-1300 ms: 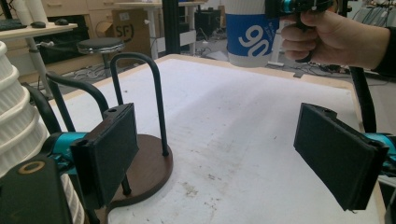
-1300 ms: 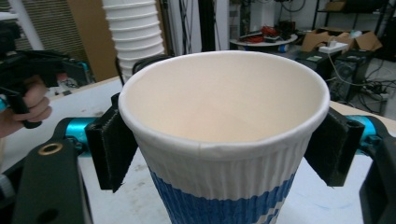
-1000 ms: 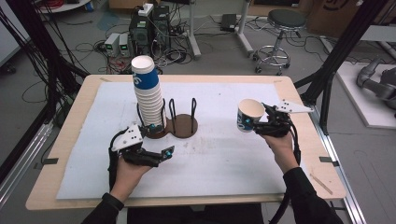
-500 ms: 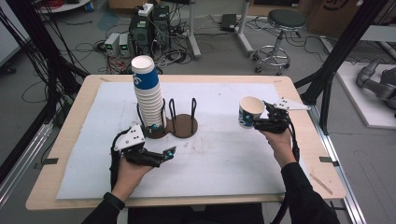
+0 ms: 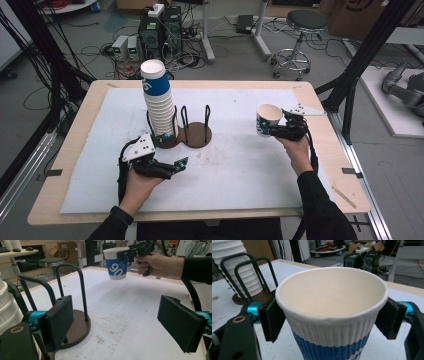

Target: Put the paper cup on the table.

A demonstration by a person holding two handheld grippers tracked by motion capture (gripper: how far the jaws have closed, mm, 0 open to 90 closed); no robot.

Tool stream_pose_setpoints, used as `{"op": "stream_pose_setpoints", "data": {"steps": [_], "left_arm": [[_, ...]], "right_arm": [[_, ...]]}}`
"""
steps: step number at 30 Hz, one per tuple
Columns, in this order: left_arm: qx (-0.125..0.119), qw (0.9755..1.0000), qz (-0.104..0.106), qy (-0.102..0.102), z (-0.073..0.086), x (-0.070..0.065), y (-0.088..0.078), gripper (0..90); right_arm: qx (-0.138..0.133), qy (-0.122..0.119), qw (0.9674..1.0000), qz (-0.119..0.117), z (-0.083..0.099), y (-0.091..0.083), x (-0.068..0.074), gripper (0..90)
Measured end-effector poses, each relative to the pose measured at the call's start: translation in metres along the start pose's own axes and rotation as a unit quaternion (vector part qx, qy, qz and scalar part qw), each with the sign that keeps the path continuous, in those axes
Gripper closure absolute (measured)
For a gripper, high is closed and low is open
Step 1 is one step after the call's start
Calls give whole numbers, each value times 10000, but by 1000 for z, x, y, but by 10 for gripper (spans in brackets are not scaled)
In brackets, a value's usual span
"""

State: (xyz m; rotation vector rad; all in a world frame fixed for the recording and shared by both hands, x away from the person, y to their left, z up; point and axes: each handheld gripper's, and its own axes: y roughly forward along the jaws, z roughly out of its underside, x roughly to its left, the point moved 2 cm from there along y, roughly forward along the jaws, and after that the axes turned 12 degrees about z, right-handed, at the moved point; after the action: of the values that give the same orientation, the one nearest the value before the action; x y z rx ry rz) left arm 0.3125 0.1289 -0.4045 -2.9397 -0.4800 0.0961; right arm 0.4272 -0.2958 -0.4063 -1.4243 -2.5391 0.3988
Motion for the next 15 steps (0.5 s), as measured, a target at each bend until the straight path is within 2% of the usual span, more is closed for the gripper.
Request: {"op": "stream_pose_setpoints", "data": {"steps": [15], "left_arm": [[1, 10000, 4, 1, 0, 0, 1, 137]], "right_arm": [[198, 191, 9992, 301, 11, 20, -9, 211]]}}
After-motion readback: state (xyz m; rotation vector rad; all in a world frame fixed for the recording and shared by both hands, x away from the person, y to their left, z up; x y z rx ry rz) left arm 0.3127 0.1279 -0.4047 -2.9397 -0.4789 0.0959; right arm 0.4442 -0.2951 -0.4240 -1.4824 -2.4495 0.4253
